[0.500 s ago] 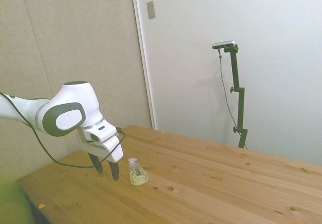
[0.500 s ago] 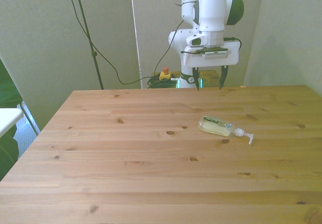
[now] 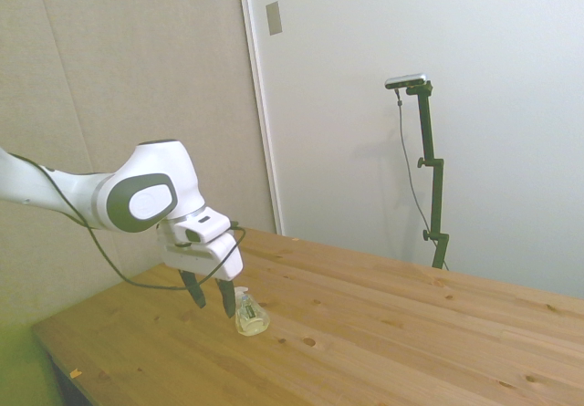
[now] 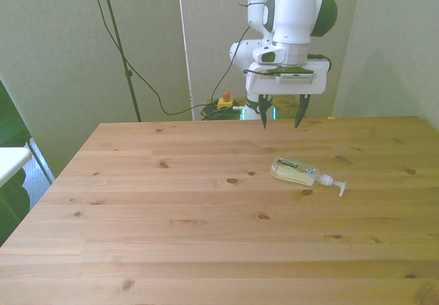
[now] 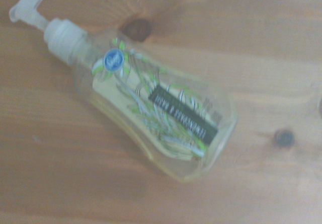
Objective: Stand the sanitizer
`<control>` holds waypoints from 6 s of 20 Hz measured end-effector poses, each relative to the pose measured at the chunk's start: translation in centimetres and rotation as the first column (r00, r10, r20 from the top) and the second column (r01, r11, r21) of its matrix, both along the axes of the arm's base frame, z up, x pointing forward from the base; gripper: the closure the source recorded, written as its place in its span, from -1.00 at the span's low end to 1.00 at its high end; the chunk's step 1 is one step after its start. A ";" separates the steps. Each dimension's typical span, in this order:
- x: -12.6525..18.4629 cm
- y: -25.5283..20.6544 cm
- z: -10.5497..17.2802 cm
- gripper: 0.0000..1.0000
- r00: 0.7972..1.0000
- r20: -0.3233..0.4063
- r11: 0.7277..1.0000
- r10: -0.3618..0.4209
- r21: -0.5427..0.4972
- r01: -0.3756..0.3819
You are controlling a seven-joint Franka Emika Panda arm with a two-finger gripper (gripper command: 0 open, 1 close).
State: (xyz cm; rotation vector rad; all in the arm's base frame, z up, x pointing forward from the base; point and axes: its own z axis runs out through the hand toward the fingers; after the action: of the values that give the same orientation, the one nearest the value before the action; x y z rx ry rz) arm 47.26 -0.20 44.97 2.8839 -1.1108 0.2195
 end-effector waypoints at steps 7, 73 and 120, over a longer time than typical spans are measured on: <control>7.3 5.3 -0.6 -1.00 0.985 -0.011 0.983 0.171 -0.063 -0.171; 13.6 5.6 -7.8 1.00 0.960 0.056 0.959 0.273 0.069 -0.276; 24.4 -2.5 -3.8 1.00 0.170 0.897 0.431 -0.408 0.025 0.902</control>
State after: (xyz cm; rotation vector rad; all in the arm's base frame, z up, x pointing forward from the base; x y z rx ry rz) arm 71.69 -2.67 41.14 1.3371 -1.9455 1.6162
